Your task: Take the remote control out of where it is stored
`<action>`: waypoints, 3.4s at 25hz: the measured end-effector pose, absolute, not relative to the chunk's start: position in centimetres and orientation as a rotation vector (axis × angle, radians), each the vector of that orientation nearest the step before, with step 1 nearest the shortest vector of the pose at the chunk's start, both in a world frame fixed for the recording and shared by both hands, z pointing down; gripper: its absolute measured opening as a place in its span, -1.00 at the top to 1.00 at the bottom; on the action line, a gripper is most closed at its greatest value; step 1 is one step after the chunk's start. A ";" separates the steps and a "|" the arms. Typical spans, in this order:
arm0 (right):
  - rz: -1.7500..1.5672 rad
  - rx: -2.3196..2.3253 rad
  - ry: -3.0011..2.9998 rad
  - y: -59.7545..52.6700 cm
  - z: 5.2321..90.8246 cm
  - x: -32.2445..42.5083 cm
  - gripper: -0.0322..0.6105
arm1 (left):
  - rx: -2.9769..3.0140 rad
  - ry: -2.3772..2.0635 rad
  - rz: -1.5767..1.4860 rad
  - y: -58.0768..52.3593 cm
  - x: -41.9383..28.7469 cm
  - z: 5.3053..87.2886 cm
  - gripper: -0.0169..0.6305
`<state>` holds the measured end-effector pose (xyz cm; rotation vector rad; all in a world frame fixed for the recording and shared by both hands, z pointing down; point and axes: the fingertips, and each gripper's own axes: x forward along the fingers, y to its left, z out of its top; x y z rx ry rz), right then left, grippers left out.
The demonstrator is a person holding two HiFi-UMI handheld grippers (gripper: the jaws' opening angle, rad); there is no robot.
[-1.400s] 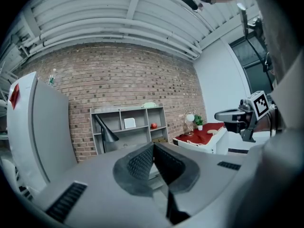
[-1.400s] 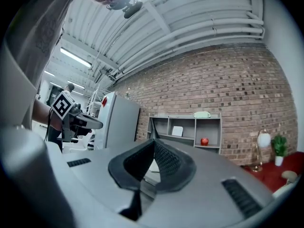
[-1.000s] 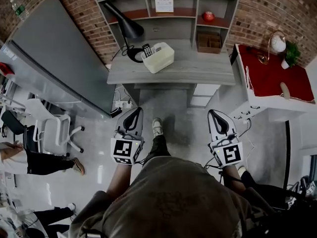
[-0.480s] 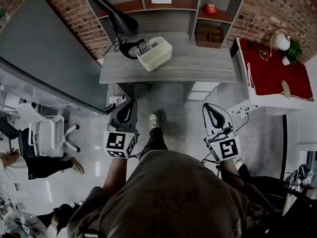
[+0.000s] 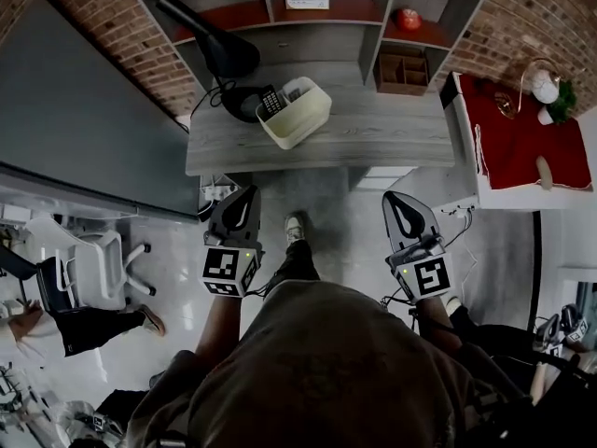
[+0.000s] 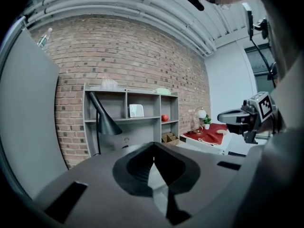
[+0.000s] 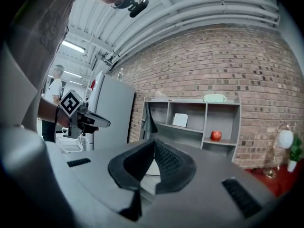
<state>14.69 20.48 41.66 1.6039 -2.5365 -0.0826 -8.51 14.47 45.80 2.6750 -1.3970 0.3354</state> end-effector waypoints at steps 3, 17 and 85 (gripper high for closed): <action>-0.066 1.605 -2.519 17.4 41.8 14.0 0.86 | 2.676 -1.410 0.342 11.4 -9.5 45.6 0.91; -0.052 1.593 -2.464 3.7 41.5 9.8 0.86 | 2.781 -1.327 0.410 -2.0 -11.6 45.3 0.91; -0.231 0.959 -2.479 -6.7 44.9 6.5 0.86 | 2.710 -1.457 0.405 -9.8 -10.6 43.7 0.91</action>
